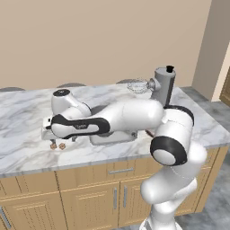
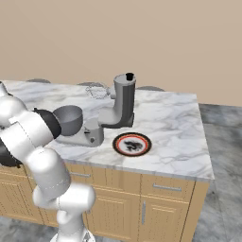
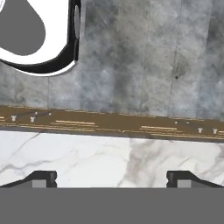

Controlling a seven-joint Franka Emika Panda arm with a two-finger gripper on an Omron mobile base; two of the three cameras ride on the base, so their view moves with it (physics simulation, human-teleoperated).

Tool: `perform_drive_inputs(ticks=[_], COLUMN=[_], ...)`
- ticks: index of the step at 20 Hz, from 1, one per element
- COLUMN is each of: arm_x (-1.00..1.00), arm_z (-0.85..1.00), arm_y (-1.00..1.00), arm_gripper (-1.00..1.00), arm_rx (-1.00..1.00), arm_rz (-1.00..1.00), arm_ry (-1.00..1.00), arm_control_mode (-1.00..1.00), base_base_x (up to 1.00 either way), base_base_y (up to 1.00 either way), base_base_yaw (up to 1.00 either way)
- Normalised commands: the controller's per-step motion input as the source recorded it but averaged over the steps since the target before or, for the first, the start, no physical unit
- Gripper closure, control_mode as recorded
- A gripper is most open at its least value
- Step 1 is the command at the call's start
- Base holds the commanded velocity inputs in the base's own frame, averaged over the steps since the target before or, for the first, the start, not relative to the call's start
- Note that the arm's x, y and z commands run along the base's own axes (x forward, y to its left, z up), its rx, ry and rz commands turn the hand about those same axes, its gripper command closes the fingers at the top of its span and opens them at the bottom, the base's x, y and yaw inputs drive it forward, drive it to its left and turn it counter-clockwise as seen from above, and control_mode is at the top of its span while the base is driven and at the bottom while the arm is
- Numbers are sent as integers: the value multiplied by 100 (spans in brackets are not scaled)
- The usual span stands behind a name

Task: Add butter and sugar cubes to the stand mixer bowl and then turn on the stand mixer to begin making frosting.

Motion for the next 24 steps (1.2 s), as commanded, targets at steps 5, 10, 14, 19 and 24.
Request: perform_drive_inputs(ticks=[5,10,14,19,24], arm_x=[33,34,23,23,25], arm_z=[-25,-24,-22,-25,-29], arm_y=[13,2,0,0,0], arm_gripper=[-100,-100,-100,-100,-100], arm_rx=[-9,-7,-3,-2,0], arm_rz=[0,0,0,0,4], arm_ry=[-5,-1,0,0,0], arm_control_mode=[-100,-100,-100,-100,-100], base_base_x=[0,0,0,0,0], base_base_y=[0,0,0,0,0], base_base_yaw=[0,0,0,0,0])
